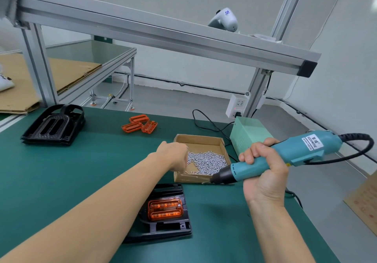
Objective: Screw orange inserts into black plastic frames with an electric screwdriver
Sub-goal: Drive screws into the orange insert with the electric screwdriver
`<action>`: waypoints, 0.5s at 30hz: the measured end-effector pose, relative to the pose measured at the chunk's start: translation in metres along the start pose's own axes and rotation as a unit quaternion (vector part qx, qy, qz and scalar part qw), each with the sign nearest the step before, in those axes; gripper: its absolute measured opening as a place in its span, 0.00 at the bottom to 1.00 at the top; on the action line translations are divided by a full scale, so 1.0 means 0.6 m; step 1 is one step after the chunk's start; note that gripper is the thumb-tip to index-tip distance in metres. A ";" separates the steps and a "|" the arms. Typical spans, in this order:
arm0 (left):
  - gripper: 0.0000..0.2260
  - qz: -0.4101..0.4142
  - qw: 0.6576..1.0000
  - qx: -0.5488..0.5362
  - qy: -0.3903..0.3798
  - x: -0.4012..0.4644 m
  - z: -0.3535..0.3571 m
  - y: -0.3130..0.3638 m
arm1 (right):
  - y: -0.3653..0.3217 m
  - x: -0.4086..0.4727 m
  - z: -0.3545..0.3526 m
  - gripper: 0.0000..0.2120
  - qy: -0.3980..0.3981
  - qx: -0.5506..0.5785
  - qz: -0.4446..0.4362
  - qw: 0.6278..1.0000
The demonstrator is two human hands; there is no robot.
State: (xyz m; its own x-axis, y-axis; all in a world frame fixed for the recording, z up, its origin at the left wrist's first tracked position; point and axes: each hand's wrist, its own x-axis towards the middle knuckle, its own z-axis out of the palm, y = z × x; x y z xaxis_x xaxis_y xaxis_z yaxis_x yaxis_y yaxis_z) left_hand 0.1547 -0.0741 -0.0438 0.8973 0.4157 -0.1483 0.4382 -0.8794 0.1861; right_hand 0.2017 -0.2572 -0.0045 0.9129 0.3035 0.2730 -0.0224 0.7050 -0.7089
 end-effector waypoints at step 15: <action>0.07 -0.034 0.939 -0.314 0.139 -0.030 0.014 0.000 | -0.001 -0.003 -0.002 0.10 0.002 -0.007 0.005 1.000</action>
State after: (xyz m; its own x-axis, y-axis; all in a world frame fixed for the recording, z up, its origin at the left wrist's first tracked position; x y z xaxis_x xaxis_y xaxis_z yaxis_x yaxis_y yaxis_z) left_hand 0.1383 -0.0834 -0.0491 0.8067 0.5877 0.0622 0.3623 -0.5750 0.7336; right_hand 0.2004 -0.2589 -0.0055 0.9140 0.3077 0.2643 -0.0254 0.6937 -0.7198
